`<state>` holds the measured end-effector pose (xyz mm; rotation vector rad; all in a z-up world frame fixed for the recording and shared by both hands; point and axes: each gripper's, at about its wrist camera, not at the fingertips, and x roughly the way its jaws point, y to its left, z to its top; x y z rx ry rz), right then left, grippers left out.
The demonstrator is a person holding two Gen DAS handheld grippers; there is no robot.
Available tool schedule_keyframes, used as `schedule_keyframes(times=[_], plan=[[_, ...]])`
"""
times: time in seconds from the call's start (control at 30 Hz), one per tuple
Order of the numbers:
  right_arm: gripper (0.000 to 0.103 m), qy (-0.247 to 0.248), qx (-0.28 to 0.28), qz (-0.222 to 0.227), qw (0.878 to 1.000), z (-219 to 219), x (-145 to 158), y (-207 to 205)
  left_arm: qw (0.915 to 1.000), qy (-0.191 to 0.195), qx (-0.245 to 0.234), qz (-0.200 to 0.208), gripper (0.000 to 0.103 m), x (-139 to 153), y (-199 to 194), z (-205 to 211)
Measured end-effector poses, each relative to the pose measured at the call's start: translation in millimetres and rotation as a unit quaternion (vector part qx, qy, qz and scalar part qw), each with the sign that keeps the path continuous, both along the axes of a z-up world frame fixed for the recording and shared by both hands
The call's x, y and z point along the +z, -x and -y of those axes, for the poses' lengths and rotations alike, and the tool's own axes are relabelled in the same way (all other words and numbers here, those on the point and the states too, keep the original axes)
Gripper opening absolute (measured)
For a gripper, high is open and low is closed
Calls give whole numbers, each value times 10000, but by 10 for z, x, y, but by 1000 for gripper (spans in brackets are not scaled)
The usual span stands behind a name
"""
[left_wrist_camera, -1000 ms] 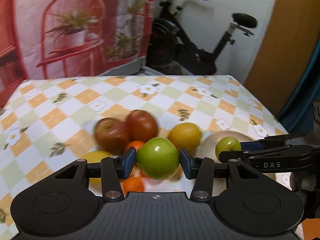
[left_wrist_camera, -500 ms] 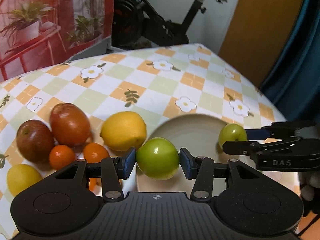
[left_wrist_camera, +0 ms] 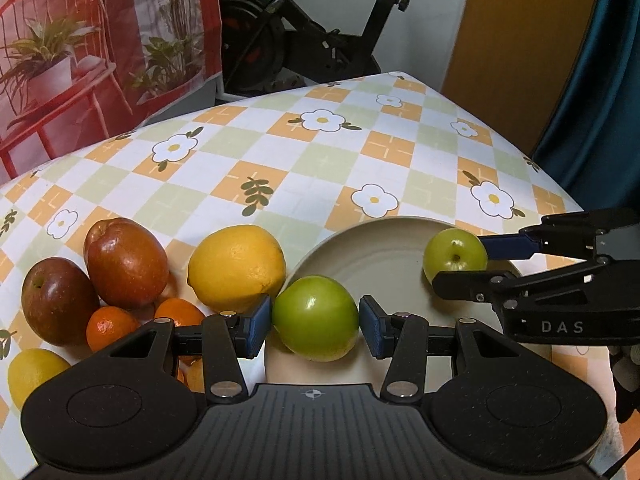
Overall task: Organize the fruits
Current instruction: 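Lower the green apple onto the plate and open the left gripper while the right gripper releases its apple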
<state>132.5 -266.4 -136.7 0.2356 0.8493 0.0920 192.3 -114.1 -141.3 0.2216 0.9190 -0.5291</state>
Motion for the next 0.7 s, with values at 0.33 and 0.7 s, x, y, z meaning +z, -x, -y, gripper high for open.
schedule_keyframes(times=[0.33,0.7], plan=[[44,-20,-73,-21,10000,13,0,-3,9998,155,127,-31,52,46,16,-56],[44,150,-153,-28,9998,-27,38,33,9987,350,380,31,55,113,67,-149]])
